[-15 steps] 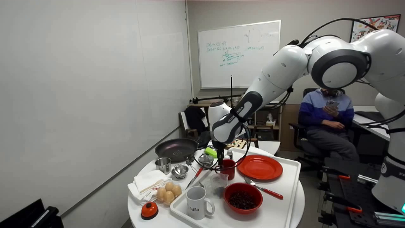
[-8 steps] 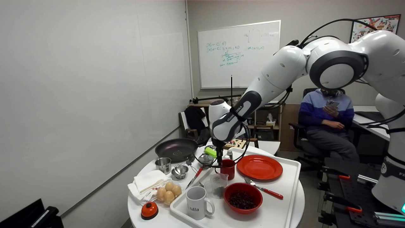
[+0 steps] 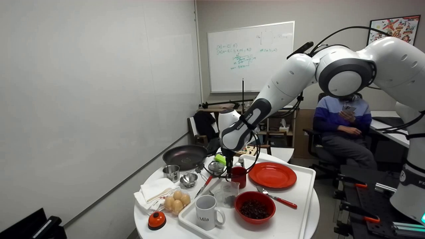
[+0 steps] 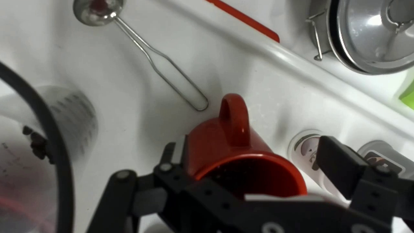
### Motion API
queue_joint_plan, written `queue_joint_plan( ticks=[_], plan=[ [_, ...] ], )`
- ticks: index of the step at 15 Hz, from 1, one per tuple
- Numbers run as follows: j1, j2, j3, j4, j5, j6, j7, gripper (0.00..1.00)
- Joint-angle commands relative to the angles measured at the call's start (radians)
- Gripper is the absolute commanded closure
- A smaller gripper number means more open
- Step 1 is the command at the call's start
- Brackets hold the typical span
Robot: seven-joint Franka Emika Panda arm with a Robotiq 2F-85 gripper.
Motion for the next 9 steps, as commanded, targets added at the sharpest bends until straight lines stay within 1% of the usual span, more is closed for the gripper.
queue_joint_plan(
  ticks=[1, 2, 3, 4, 6, 7, 8, 9],
  plan=[
    [-0.127, 0.018, 0.134, 0.071, -0.097, 0.021, 0.027, 0.00],
    [-0.137, 0.023, 0.146, 0.078, -0.114, 0.026, 0.026, 0.00],
    [-0.103, 0.041, 0.106, 0.085, -0.050, 0.021, -0.020, 0.04],
    [-0.114, 0.039, 0.117, 0.090, -0.060, 0.016, -0.010, 0.26],
    [-0.116, 0.039, 0.115, 0.091, -0.062, 0.022, -0.007, 0.31],
    [-0.115, 0.036, 0.115, 0.089, -0.062, 0.024, -0.008, 0.36],
    [-0.112, 0.034, 0.114, 0.086, -0.063, 0.027, -0.005, 0.45],
    [-0.112, 0.029, 0.115, 0.082, -0.062, 0.027, -0.008, 0.52]
  ],
)
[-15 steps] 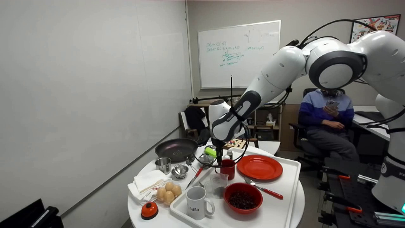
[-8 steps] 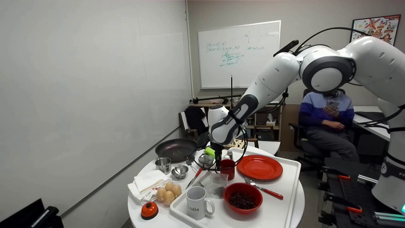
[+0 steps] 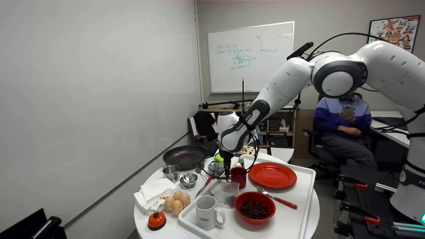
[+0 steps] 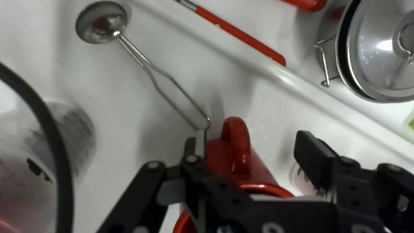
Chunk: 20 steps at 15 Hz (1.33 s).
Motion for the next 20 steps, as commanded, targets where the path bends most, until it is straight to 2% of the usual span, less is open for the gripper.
queue_joint_plan(
  ticks=[1, 6, 7, 9, 20],
  plan=[
    [-0.005, 0.006, 0.005, 0.019, 0.004, 0.008, -0.004, 0.61],
    [-0.004, -0.016, 0.005, -0.006, 0.008, 0.013, -0.005, 0.95],
    [0.000, -0.023, 0.002, -0.013, 0.006, 0.007, -0.003, 0.96],
    [0.014, -0.042, -0.012, -0.033, -0.004, -0.007, 0.009, 0.92],
    [0.114, -0.209, -0.070, -0.185, -0.043, 0.006, -0.005, 0.91]
  ],
)
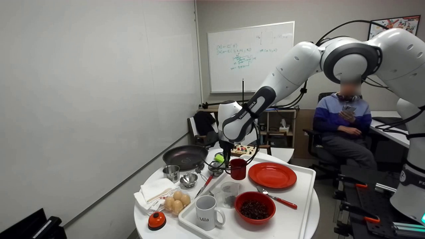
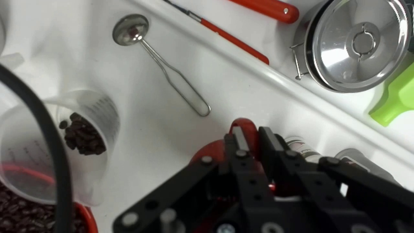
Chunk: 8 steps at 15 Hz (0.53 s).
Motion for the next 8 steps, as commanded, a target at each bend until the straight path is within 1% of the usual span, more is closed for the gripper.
queue_joint_plan(
  ticks=[1, 4, 5, 6, 8],
  plan=[
    [0.057, -0.086, -0.025, -0.083, -0.040, -0.003, -0.005, 0.91],
    [0.120, -0.119, -0.051, -0.112, -0.089, 0.005, 0.010, 0.91],
    [0.147, -0.121, -0.069, -0.114, -0.102, 0.004, 0.019, 0.91],
    [0.188, -0.114, -0.106, -0.108, -0.087, -0.006, 0.007, 0.91],
    [0.251, -0.116, -0.153, -0.111, -0.085, -0.007, 0.006, 0.91]
  ],
)
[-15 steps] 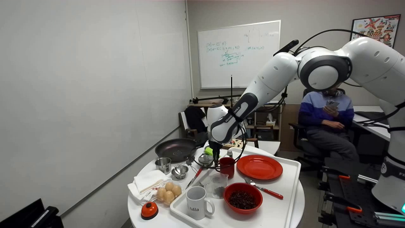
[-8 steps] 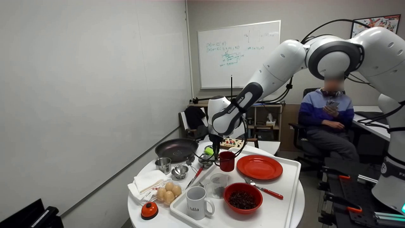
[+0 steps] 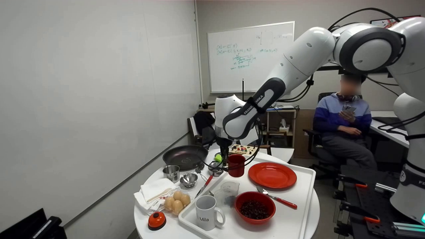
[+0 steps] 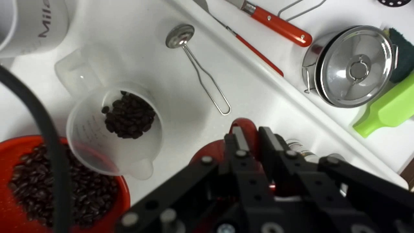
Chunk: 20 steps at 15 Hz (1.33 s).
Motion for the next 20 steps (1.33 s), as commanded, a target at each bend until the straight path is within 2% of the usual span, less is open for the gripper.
queue_joint_plan(
  ticks=[1, 5, 9, 10, 11, 16, 18, 20],
  plan=[
    [0.137, -0.022, -0.113, -0.038, -0.001, -0.001, 0.005, 0.91],
    [0.221, -0.025, -0.146, -0.045, -0.032, -0.002, 0.006, 0.91],
    [0.237, -0.043, -0.111, -0.068, -0.011, 0.018, -0.028, 0.91],
    [0.155, -0.087, -0.010, -0.080, -0.103, 0.037, 0.028, 0.91],
    [0.142, -0.094, 0.010, -0.094, -0.079, 0.050, 0.002, 0.91],
    [-0.115, -0.180, 0.293, -0.170, -0.028, 0.110, -0.040, 0.91],
    [-0.193, -0.203, 0.367, -0.205, -0.025, 0.131, -0.044, 0.91],
    [-0.234, -0.226, 0.398, -0.231, -0.042, 0.141, -0.033, 0.91]
  ],
)
